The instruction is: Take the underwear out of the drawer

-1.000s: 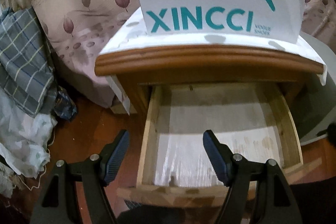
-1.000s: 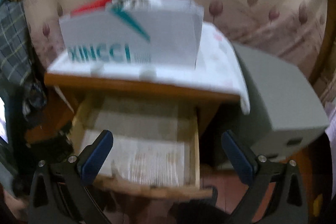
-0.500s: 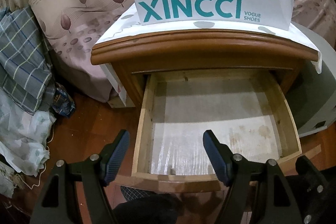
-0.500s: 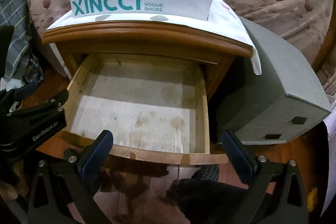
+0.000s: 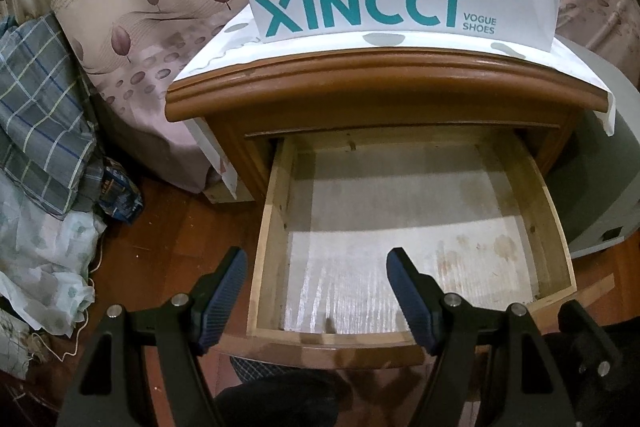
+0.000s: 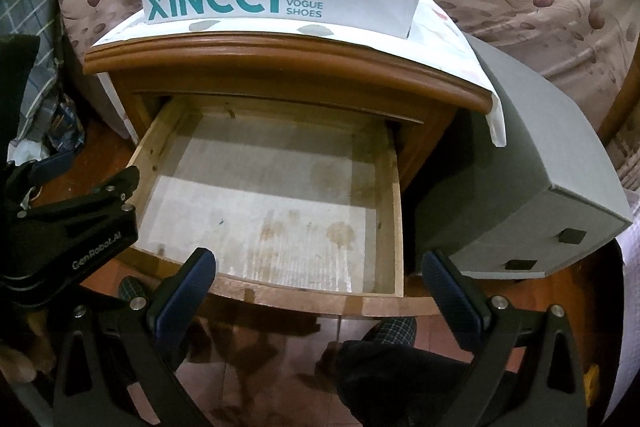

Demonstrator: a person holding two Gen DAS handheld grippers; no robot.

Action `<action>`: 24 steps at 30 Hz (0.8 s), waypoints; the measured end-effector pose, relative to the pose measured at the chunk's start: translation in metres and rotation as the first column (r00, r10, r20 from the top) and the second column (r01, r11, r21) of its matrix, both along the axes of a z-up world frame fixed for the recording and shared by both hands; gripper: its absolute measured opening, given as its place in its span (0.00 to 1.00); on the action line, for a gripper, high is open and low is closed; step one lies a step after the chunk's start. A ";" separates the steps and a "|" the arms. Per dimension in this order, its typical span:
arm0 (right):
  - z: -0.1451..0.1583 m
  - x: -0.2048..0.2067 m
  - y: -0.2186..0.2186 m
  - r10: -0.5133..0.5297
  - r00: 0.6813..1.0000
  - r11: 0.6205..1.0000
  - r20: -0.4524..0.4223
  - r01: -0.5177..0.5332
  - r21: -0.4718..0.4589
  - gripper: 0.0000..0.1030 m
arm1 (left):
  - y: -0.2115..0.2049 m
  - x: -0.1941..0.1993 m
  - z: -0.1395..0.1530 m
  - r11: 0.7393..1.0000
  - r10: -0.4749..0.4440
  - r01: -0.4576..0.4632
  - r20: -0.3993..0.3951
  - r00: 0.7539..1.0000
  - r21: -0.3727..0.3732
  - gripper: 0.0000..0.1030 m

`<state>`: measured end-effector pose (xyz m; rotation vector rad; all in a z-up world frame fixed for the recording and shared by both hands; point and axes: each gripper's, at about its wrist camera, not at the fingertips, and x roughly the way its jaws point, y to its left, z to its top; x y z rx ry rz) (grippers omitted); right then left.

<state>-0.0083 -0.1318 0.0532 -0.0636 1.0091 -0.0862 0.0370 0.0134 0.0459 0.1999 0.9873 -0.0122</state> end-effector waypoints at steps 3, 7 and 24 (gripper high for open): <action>0.000 0.000 0.001 0.005 1.000 1.000 -0.003 -0.005 -0.001 0.99 | -0.001 0.000 -0.001 1.000 -0.002 0.001 -0.004 1.000 -0.005 0.72; -0.001 0.001 0.003 0.010 1.000 1.000 -0.008 -0.010 -0.001 0.99 | -0.002 0.000 -0.001 1.000 -0.003 0.003 -0.004 1.000 -0.001 0.72; -0.009 0.007 0.009 0.015 1.000 1.000 -0.028 -0.015 -0.003 0.99 | -0.001 0.000 -0.002 1.000 -0.001 0.001 -0.017 1.000 -0.016 0.72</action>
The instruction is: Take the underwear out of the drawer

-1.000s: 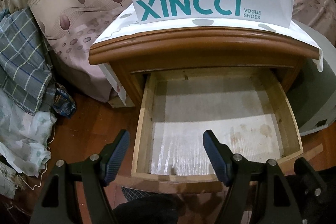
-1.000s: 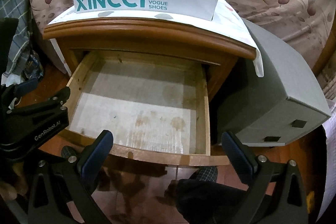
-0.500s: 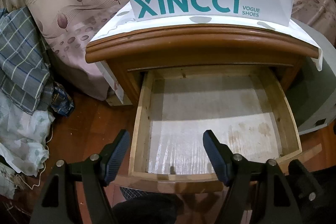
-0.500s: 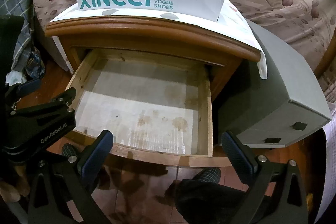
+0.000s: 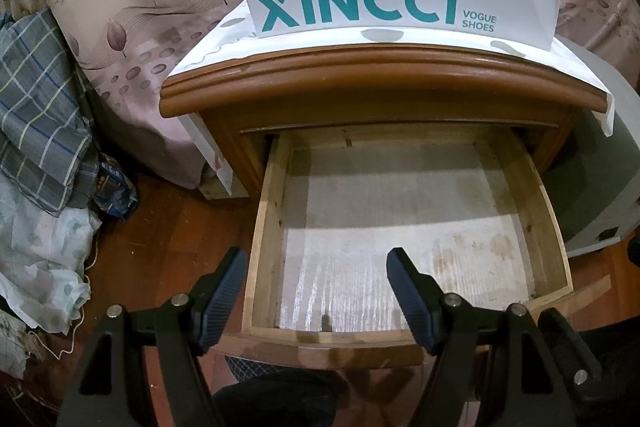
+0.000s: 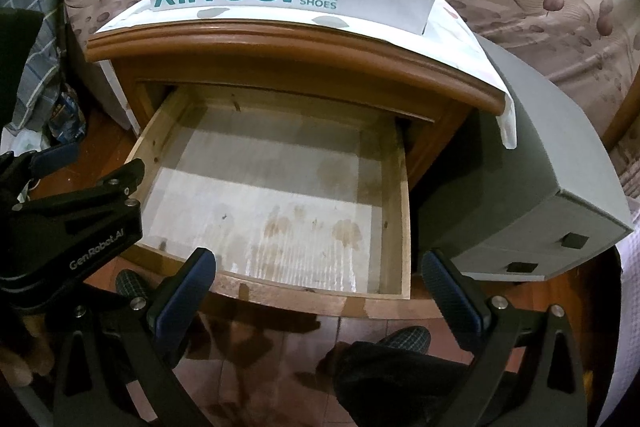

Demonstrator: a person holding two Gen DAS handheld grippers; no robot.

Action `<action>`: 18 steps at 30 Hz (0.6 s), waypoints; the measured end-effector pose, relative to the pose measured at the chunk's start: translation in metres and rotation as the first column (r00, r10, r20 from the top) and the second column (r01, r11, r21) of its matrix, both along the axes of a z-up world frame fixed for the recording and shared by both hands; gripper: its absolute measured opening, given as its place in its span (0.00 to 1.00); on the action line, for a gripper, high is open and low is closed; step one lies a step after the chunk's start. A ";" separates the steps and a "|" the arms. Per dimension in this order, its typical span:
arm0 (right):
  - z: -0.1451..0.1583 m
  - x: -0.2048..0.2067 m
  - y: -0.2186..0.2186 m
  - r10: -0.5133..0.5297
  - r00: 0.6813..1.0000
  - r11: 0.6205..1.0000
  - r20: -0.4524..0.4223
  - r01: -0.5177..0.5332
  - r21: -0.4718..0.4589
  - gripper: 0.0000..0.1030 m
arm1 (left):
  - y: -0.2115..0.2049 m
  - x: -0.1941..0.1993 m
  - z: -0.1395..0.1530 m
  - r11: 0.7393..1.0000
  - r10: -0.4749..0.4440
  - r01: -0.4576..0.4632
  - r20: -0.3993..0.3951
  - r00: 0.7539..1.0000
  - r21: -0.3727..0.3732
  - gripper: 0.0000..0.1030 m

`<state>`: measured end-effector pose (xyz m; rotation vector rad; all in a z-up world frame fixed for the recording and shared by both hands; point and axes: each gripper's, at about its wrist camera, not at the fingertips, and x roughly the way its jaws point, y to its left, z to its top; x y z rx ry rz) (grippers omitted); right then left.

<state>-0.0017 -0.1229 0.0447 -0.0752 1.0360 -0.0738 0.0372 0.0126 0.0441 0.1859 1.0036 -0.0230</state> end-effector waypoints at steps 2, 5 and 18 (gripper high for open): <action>0.000 0.000 0.000 0.000 1.000 1.000 -0.001 0.000 0.001 0.99 | 0.000 0.000 -0.001 1.000 0.000 0.000 0.000 1.000 0.001 0.72; 0.000 0.001 0.000 0.001 1.000 1.000 0.000 -0.001 -0.003 0.99 | 0.000 0.000 -0.001 1.000 0.001 -0.001 -0.002 1.000 0.002 0.72; -0.004 0.002 0.001 0.011 1.000 1.000 -0.014 -0.011 0.003 0.99 | 0.000 0.002 -0.003 1.000 0.006 -0.006 -0.007 1.000 -0.001 0.72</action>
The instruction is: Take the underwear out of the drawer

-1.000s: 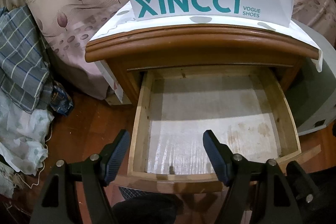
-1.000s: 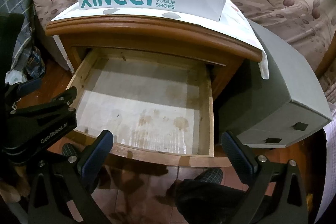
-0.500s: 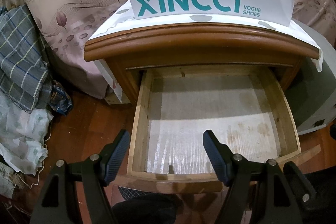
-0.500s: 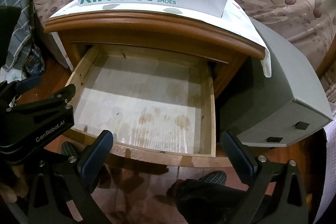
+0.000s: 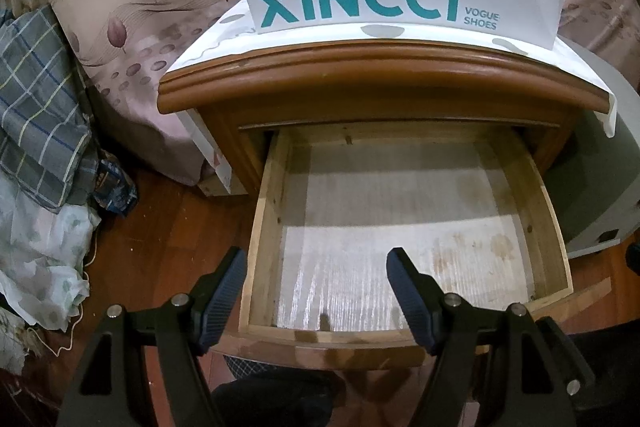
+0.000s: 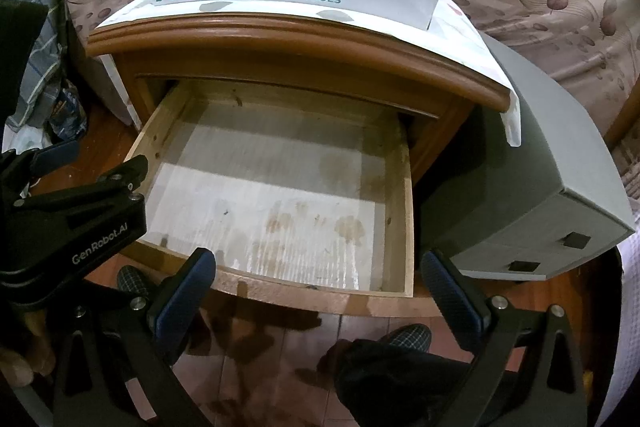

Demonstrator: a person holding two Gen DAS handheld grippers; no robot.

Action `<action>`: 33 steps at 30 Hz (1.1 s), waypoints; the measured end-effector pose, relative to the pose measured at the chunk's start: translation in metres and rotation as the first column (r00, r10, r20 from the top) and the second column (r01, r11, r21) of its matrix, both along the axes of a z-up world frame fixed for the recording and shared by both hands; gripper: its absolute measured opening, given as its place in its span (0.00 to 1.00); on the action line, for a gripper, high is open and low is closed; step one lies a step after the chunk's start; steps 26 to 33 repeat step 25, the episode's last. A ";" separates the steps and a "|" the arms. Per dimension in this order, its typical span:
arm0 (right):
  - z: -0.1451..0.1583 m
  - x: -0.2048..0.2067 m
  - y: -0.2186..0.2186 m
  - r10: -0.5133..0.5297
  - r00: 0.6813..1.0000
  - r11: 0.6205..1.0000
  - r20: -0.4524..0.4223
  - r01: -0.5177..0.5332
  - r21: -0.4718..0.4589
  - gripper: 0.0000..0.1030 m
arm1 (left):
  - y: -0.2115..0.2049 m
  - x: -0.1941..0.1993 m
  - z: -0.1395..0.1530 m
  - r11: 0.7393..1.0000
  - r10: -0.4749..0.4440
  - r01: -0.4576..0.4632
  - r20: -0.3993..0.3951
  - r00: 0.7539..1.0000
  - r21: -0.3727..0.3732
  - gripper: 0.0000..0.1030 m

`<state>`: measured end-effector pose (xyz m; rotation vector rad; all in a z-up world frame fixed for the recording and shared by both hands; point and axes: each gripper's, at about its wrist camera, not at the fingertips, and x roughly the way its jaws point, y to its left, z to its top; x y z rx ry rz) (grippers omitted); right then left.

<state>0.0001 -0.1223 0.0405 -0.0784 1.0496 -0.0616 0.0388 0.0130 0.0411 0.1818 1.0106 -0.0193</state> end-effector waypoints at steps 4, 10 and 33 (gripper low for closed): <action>0.000 0.000 -0.001 0.000 1.000 1.000 0.001 0.000 0.003 0.99 | 0.000 0.000 0.000 1.000 -0.002 0.002 0.001 1.000 -0.002 0.72; -0.001 0.000 -0.001 -0.001 1.000 1.000 -0.002 0.001 0.005 0.99 | -0.001 0.000 -0.001 1.000 0.002 -0.002 0.000 1.000 0.003 0.72; -0.003 0.000 0.000 0.000 1.000 1.000 -0.002 0.000 0.002 0.99 | 0.000 0.000 0.001 1.000 -0.001 0.001 0.005 1.000 -0.003 0.72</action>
